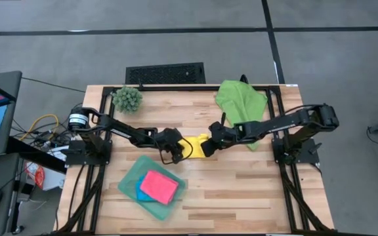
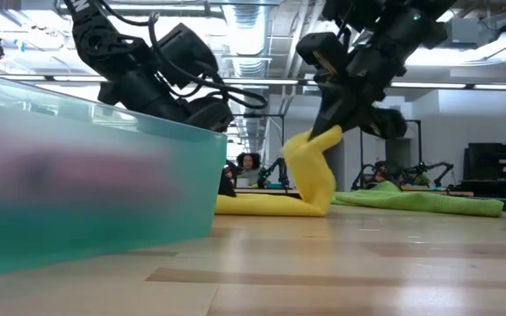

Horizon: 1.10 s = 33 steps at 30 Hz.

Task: Fold microfiber towels
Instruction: Fold the yellow microfiber towel

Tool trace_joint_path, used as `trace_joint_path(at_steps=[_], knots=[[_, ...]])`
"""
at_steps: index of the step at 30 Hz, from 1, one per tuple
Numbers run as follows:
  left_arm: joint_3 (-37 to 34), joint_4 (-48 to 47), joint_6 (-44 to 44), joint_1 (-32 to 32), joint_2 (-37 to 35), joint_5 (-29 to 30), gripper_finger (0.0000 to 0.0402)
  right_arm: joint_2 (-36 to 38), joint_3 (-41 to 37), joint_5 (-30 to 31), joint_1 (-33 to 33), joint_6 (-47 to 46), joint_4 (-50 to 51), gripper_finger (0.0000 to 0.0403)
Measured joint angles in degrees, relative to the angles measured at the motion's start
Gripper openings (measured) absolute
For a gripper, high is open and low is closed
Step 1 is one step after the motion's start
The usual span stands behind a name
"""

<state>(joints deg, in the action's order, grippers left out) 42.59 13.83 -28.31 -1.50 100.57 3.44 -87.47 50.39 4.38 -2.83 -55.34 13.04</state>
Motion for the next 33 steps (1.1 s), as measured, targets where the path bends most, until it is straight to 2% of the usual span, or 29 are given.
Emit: trace_joint_path(at_steps=[5, 10, 17, 26, 30, 33], knots=[[0.0, 0.1, -0.2, 0.0, 0.0, 0.4, 0.0000, -3.4, 0.1, -0.7, -0.5, -0.3, -4.0, 0.0026], [0.0, 0.3, -0.2, 0.2, 0.0, 0.6, 0.0000, -3.9, 0.1, -0.9, 0.1, -0.3, -7.7, 0.0027], [0.0, 1.3, -0.1, 0.3, -0.1, 1.8, 0.0000, -3.9, 0.1, -1.0, 0.7, -0.2, -9.4, 0.0026], [0.0, 2.4, 0.2, 0.2, -0.4, 0.9, 0.0000, -7.6, 0.1, -1.5, 0.7, -0.1, -10.3, 0.0031], [1.8, -5.6, 1.3, -0.5, -5.3, -2.8, 0.0000, -7.3, 0.1, -1.5, 0.7, -0.1, -10.4, 0.0029], [2.4, -15.1, 5.5, -0.2, -9.8, 0.0, 0.0000, -6.9, 0.1, -1.5, 0.7, 0.0, -10.3, 0.0030]])
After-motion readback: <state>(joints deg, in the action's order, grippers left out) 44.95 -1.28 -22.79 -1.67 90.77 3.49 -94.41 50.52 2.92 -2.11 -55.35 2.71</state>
